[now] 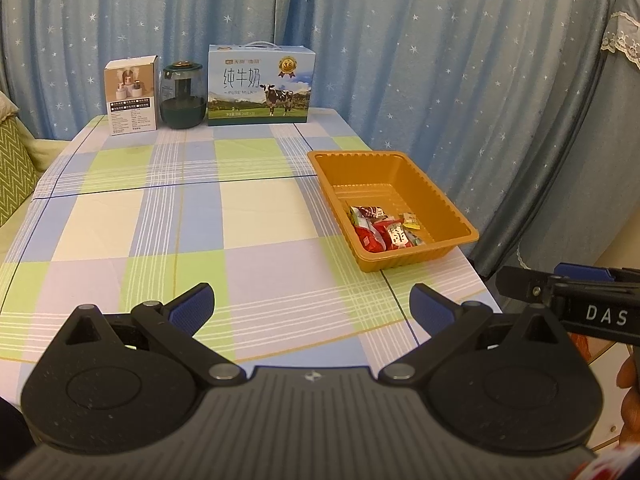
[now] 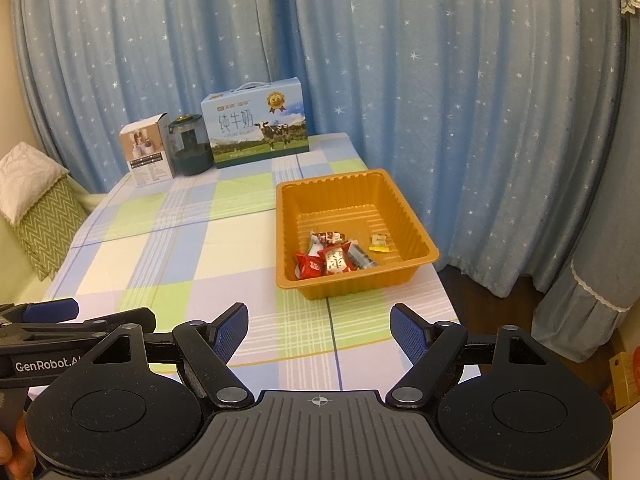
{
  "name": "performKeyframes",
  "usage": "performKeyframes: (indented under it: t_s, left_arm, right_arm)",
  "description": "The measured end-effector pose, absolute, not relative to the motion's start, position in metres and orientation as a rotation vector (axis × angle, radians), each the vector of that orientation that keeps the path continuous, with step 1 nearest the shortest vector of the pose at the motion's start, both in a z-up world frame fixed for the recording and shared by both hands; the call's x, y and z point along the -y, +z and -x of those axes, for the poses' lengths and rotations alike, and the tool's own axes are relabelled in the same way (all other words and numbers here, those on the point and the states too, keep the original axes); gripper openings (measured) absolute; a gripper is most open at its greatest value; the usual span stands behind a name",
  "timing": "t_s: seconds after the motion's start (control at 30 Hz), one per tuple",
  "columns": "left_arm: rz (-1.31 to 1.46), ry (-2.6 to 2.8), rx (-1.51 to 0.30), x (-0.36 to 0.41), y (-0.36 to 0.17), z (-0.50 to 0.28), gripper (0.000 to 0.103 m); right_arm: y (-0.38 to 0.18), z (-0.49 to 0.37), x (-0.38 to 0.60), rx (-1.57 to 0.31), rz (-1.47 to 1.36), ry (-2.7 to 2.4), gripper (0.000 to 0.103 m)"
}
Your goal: Organize snacks
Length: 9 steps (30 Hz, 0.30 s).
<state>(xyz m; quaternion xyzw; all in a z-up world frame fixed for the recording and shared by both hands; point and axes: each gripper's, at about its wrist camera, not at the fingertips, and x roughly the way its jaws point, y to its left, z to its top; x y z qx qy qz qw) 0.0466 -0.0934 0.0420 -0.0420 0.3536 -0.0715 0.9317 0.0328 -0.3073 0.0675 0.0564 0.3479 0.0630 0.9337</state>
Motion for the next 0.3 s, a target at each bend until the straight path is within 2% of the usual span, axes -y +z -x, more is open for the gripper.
performKeyframes:
  t_s: [0.3]
  left_arm:
    - [0.098, -0.154, -0.707, 0.0945, 0.0399, -0.0429, 0.103]
  right_arm:
    - [0.0626, -0.0294, 0.3093, -0.715, -0.122, 0.127, 0.078]
